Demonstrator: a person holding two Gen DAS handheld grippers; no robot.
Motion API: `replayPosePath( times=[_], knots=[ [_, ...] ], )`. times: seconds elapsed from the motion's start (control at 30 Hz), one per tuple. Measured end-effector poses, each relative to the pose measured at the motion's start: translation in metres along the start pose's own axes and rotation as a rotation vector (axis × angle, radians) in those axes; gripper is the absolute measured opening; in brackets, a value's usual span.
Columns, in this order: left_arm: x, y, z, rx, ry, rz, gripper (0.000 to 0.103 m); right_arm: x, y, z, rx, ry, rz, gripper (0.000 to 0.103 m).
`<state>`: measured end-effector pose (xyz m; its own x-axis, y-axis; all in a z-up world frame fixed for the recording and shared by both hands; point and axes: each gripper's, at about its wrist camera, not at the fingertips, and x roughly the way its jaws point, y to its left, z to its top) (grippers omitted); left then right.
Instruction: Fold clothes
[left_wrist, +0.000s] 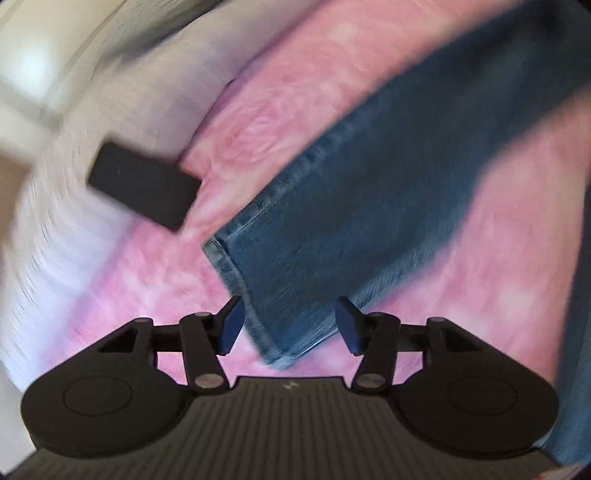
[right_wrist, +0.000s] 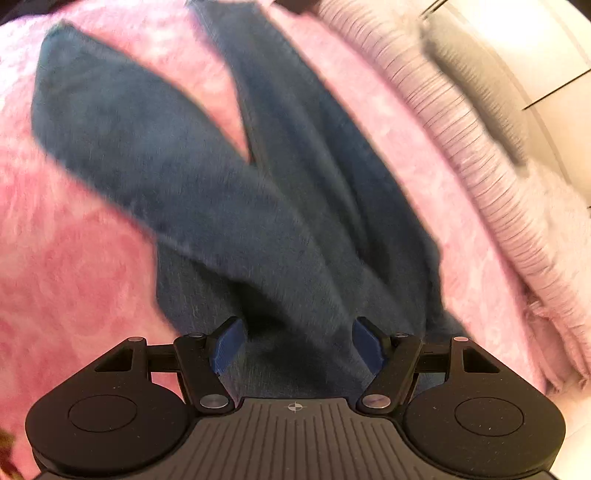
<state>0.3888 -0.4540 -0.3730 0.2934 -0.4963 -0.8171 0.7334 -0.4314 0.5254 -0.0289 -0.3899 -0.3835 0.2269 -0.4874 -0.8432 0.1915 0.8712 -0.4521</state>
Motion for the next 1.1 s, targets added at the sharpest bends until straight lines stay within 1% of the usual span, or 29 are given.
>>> replayPosePath(
  times=[0.07,0.13,0.23,0.27,0.3,0.33,0.37,0.4,0.43,0.5,0.53,0.57,0.6,0.63,0.7,0.77,0.83,0.87,0.9,1.0,1.03,1.07,1.1],
  knots=[
    [0.0,-0.015,-0.011,0.114,-0.031,0.017,0.05,-0.013,0.0,0.011,0.056,-0.052,0.036,0.069],
    [0.006,-0.028,-0.019,0.193,-0.056,0.042,0.05,-0.022,0.0,0.025,0.108,-0.101,0.058,0.069],
    [0.028,-0.047,-0.026,0.316,-0.079,0.086,0.05,-0.019,-0.001,0.047,0.177,-0.144,0.067,0.069],
    [0.033,-0.05,-0.027,0.349,-0.098,0.109,0.05,-0.012,-0.001,0.054,0.165,-0.136,0.066,0.069],
    [0.036,-0.052,-0.027,0.377,-0.121,0.136,0.045,-0.006,-0.001,0.06,0.153,-0.127,0.064,0.069],
    [0.039,-0.051,-0.027,0.388,-0.129,0.15,0.034,0.001,0.0,0.067,0.137,-0.118,0.064,0.069],
    [0.041,-0.047,-0.025,0.374,-0.116,0.143,0.011,0.009,0.003,0.071,0.085,-0.094,0.075,0.069],
    [0.039,-0.041,-0.024,0.349,-0.105,0.137,0.01,0.018,0.006,0.076,0.032,-0.07,0.088,0.069],
    [0.03,-0.033,-0.023,0.315,-0.1,0.125,0.01,0.025,0.011,0.076,-0.042,-0.041,0.122,0.069],
    [0.007,-0.015,-0.023,0.238,-0.094,0.091,0.008,0.023,0.018,0.073,-0.167,-0.021,0.164,0.069],
    [-0.008,-0.004,-0.023,0.185,-0.078,0.059,0.008,0.018,0.019,0.072,-0.198,-0.011,0.178,0.069],
    [-0.024,0.005,-0.027,0.148,-0.045,0.019,0.007,0.014,0.021,0.07,-0.225,-0.002,0.192,0.069],
    [-0.038,0.011,-0.032,0.122,-0.008,-0.02,0.007,0.008,0.02,0.069,-0.217,0.007,0.208,0.069],
    [-0.052,0.015,-0.038,0.108,0.008,-0.039,0.007,0.003,0.02,0.067,-0.197,0.015,0.216,0.069],
    [-0.069,0.01,-0.05,0.108,0.019,-0.034,0.008,-0.005,0.02,0.065,-0.173,0.026,0.221,0.069],
    [-0.071,-0.002,-0.06,0.126,0.033,-0.014,0.01,-0.008,0.024,0.057,-0.185,0.043,0.193,0.069],
    [-0.067,-0.015,-0.068,0.134,0.05,0.0,0.018,-0.008,0.031,0.048,-0.204,0.065,0.151,0.069],
    [-0.065,-0.022,-0.071,0.139,0.057,0.015,0.025,-0.007,0.033,0.044,-0.217,0.077,0.127,0.069],
    [-0.065,-0.028,-0.074,0.136,0.06,0.026,0.028,-0.003,0.034,0.038,-0.24,0.096,0.107,0.069],
    [-0.085,-0.052,-0.083,0.08,0.021,-0.01,0.029,0.009,0.037,0.021,-0.311,0.152,0.048,0.069],
    [-0.096,-0.063,-0.083,0.068,-0.007,-0.037,0.03,0.011,0.037,0.016,-0.331,0.158,0.03,0.069],
    [-0.109,-0.078,-0.082,0.07,-0.043,-0.074,0.036,0.014,0.036,0.011,-0.35,0.162,0.011,0.069],
    [-0.123,-0.095,-0.08,0.075,-0.079,-0.112,0.045,0.015,0.034,0.008,-0.355,0.154,-0.015,0.069]
  ],
)
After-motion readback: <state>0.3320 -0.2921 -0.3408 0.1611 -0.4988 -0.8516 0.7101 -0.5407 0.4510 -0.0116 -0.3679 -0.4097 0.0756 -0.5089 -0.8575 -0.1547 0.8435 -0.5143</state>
